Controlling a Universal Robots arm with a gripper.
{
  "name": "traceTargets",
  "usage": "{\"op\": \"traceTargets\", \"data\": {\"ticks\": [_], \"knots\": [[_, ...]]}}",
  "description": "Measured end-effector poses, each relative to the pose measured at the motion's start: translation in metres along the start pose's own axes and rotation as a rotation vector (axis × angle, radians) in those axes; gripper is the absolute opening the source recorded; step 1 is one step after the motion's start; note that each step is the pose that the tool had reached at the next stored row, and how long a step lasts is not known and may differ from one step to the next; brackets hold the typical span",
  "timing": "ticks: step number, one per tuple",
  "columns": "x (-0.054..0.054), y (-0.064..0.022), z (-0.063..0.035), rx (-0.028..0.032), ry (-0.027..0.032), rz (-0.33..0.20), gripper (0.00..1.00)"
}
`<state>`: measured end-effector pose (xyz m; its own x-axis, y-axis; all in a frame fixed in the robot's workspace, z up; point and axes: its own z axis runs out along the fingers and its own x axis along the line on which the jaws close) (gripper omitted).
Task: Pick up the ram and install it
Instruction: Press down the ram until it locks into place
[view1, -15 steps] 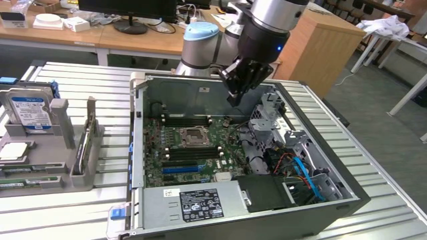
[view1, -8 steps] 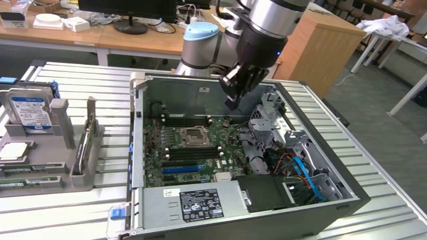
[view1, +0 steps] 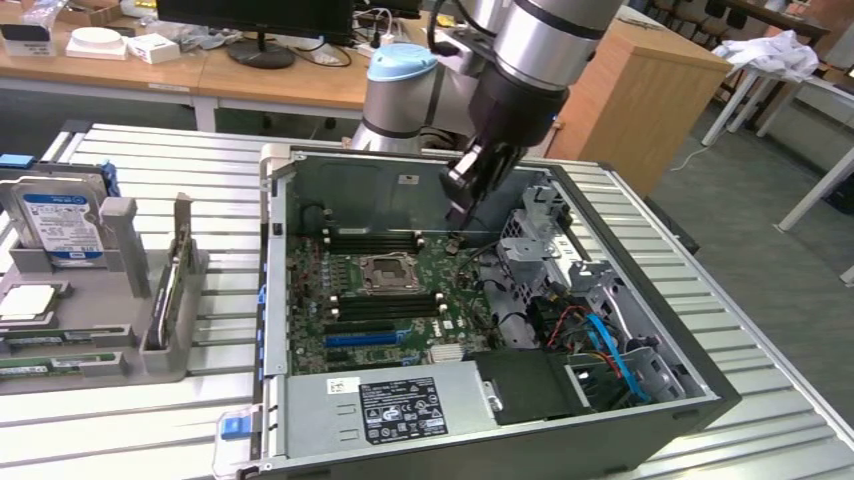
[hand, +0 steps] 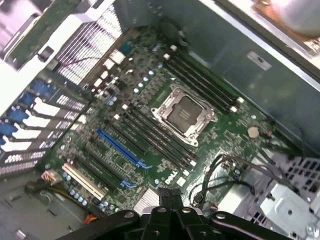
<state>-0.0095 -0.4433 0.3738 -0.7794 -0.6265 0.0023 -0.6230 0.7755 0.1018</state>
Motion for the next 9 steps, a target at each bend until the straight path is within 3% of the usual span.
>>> {"op": "traceTargets", "data": {"ticks": [9], "knots": [[0.0, -0.0013, 0.0131, 0.0004, 0.0167, -0.163, 0.1]]}}
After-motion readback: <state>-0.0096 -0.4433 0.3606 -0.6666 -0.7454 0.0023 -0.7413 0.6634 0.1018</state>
